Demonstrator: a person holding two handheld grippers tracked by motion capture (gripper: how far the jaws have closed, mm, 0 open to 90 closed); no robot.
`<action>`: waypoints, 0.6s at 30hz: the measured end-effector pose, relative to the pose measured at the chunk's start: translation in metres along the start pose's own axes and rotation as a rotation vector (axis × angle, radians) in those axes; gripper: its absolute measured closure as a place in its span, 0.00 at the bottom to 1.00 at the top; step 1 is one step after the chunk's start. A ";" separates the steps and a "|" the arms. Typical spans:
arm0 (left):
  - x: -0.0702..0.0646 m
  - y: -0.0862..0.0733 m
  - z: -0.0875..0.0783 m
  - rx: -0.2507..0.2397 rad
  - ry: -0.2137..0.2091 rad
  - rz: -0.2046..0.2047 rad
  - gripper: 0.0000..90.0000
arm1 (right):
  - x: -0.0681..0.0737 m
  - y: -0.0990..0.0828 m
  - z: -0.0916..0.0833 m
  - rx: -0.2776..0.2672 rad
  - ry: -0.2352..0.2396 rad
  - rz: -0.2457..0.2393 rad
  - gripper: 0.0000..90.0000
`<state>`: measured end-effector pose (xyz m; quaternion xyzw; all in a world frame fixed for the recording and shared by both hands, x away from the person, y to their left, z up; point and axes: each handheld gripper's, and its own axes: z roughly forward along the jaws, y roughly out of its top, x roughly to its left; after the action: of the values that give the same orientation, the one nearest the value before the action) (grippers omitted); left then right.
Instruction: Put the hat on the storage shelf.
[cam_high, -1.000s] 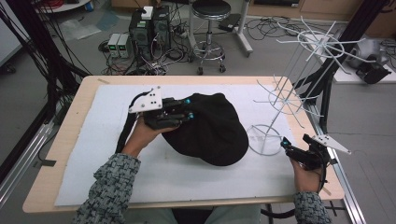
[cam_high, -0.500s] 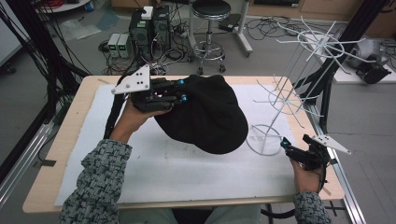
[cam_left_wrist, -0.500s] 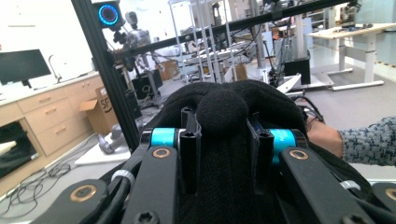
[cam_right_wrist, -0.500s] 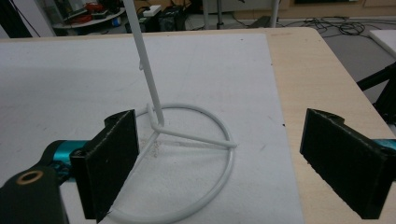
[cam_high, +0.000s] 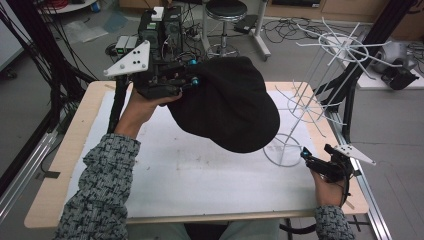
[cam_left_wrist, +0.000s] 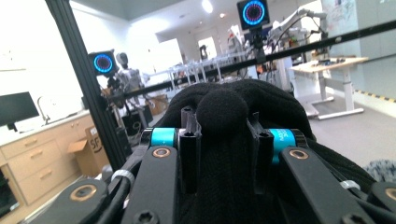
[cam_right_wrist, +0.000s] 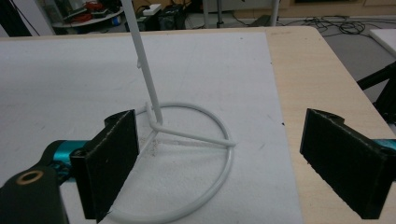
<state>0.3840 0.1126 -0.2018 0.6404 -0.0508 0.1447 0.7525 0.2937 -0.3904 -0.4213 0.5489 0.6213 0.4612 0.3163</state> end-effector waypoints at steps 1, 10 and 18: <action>0.000 0.000 0.000 0.000 0.000 0.000 0.80 | 0.000 0.000 0.000 0.000 0.000 0.000 0.12; 0.006 0.014 0.007 -0.059 -0.027 0.009 0.80 | -0.001 0.000 0.000 0.003 -0.001 0.001 0.12; 0.012 0.026 0.010 -0.063 -0.023 0.014 0.80 | -0.002 -0.001 0.001 0.005 0.000 0.000 0.12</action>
<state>0.3892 0.1082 -0.1726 0.6178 -0.0687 0.1409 0.7705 0.2943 -0.3920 -0.4223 0.5496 0.6223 0.4598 0.3151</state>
